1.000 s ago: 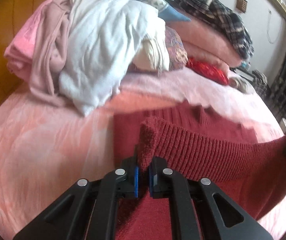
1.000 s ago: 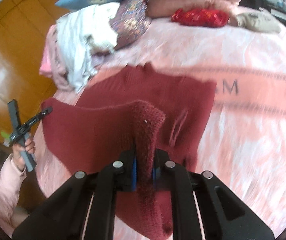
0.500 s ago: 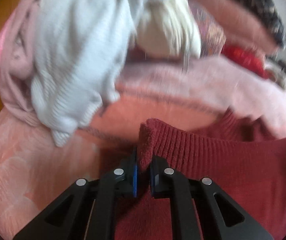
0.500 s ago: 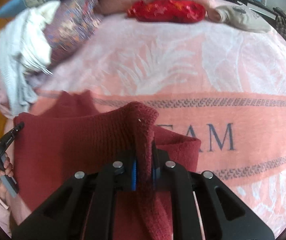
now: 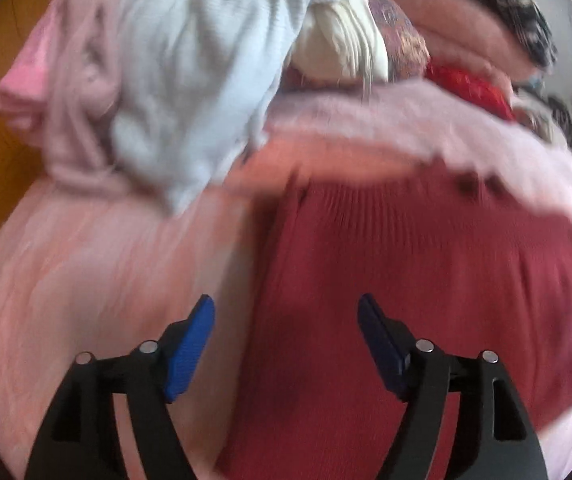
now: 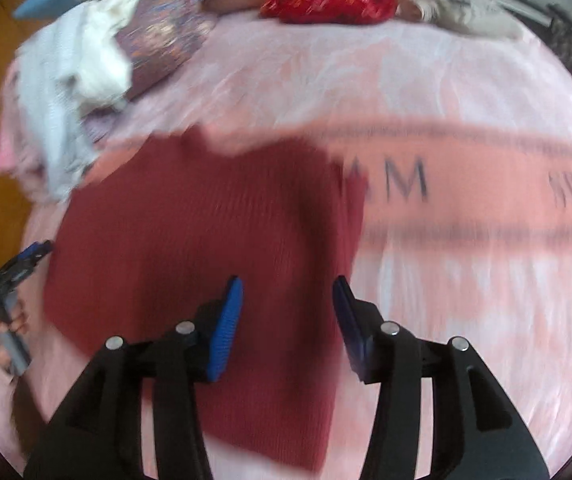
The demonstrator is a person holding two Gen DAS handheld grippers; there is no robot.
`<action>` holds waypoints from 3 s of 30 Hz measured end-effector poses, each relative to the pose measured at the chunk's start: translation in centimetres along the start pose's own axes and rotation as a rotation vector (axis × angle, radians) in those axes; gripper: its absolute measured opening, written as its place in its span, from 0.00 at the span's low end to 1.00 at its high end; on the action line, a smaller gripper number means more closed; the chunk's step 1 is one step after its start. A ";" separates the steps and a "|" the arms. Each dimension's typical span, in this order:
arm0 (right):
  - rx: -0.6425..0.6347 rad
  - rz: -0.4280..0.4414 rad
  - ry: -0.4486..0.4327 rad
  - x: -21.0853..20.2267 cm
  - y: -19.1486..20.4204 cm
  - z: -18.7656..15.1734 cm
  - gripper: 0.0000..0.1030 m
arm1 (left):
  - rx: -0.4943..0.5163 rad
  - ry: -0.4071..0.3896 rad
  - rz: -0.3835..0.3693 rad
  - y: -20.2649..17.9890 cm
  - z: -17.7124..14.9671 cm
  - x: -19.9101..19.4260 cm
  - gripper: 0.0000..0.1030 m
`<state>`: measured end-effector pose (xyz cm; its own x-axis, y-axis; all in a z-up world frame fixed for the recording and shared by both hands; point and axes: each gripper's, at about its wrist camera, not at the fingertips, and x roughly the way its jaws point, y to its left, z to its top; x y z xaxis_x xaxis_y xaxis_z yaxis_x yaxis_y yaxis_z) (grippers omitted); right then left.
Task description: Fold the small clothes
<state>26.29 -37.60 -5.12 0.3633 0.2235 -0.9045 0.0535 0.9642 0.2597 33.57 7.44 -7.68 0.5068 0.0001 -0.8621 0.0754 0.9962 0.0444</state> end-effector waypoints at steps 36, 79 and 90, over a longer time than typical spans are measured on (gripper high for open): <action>0.044 0.041 0.016 0.5 -1.7 -1.9 0.32 | -0.027 0.018 -0.050 -2.2 -4.9 -2.6 0.67; 0.042 -0.015 0.104 3.0 -0.5 -2.7 0.52 | 0.012 -0.063 -0.113 -8.0 -3.3 -2.1 0.81; 0.069 0.013 0.158 6.2 -1.9 -2.6 0.54 | 0.002 -0.003 -0.080 -6.8 -3.6 0.8 0.84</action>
<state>26.03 -37.66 -12.14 0.2142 0.2610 -0.9413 0.1150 0.9502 0.2896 30.37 1.02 -10.51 0.5013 -0.0795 -0.8616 0.1175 0.9928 -0.0232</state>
